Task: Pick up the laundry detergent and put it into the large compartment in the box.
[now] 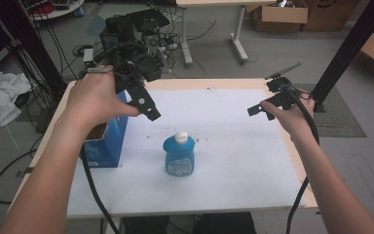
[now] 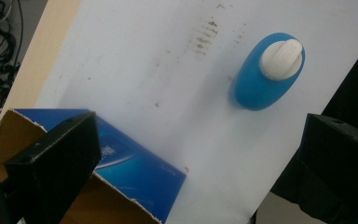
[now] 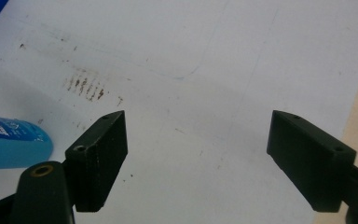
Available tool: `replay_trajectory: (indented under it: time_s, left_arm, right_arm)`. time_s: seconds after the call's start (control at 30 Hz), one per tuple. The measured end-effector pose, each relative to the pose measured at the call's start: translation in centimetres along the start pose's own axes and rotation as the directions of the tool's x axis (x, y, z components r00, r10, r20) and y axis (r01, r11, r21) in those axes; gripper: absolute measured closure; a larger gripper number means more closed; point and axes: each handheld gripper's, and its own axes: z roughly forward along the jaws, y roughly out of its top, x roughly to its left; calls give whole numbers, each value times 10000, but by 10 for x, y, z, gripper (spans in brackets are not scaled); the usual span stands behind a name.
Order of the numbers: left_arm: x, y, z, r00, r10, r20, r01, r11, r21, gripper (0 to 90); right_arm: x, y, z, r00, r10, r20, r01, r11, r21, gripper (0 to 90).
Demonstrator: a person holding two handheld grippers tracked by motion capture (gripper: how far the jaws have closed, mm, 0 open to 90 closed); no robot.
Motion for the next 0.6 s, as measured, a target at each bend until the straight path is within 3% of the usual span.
replay_trajectory:
  time_s: [0.4,0.6]
  left_arm:
    - [1,-1,1,9993,367,-19,-367,9988,-324,1]
    - [-7,3,12,9949,988,215,-977,9942,-458,1]
  right_arm:
    - [-4,-1,2,9999,-15,-100,15,10000,-41,197]
    - [-4,-1,5,9999,-91,-130,90,9999,-58,197]
